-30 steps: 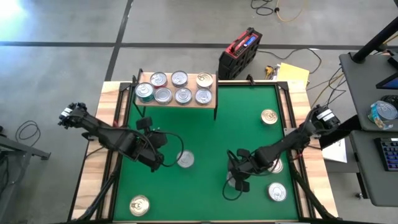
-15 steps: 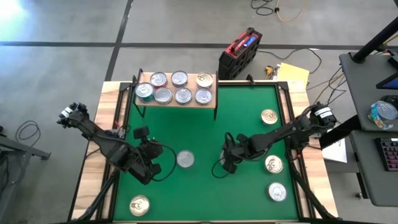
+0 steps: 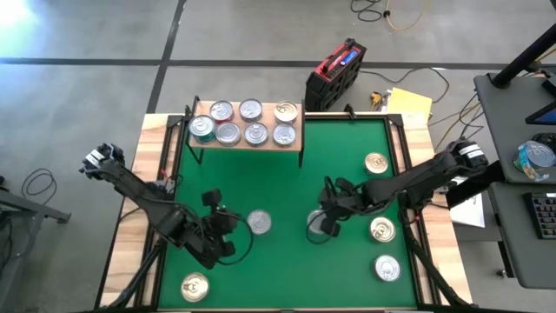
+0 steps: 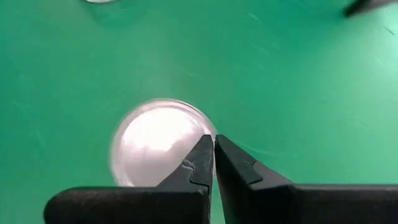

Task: Stack canned seafood by type on shelf
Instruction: Stack the white tuna can on top of the white tuna can on the shelf

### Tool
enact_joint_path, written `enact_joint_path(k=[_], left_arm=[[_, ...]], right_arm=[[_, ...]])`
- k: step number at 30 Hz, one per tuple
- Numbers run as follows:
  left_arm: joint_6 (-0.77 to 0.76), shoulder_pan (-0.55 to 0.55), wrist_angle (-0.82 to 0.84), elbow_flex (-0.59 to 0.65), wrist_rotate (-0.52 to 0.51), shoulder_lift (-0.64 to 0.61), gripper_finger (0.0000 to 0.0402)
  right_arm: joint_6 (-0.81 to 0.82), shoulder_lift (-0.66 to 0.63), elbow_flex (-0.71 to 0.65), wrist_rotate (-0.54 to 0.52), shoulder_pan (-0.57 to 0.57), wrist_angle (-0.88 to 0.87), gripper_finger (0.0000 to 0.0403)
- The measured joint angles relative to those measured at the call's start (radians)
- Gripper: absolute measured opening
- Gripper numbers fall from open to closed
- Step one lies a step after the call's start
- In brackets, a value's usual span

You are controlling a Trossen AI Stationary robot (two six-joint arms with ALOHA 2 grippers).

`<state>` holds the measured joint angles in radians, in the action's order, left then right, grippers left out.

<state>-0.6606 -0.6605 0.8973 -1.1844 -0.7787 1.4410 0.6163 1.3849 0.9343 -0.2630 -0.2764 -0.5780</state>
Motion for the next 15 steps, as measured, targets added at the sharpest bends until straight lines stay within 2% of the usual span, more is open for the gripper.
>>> enact_joint_path(k=[4,10,15], left_arm=[[0.185,0.005,-0.29,0.077,-0.028,0.0,0.0],[0.498,0.035,-0.759,0.188,-0.048,0.041,0.0],[0.565,0.079,-0.863,0.202,-0.016,0.11,0.0]], right_arm=[[0.018,-0.077,-0.087,-0.001,0.016,0.024,0.0009],[0.103,-0.161,-0.249,0.009,0.022,0.17,0.0009],[0.2,-0.183,-0.338,0.008,0.019,0.25,0.0009]])
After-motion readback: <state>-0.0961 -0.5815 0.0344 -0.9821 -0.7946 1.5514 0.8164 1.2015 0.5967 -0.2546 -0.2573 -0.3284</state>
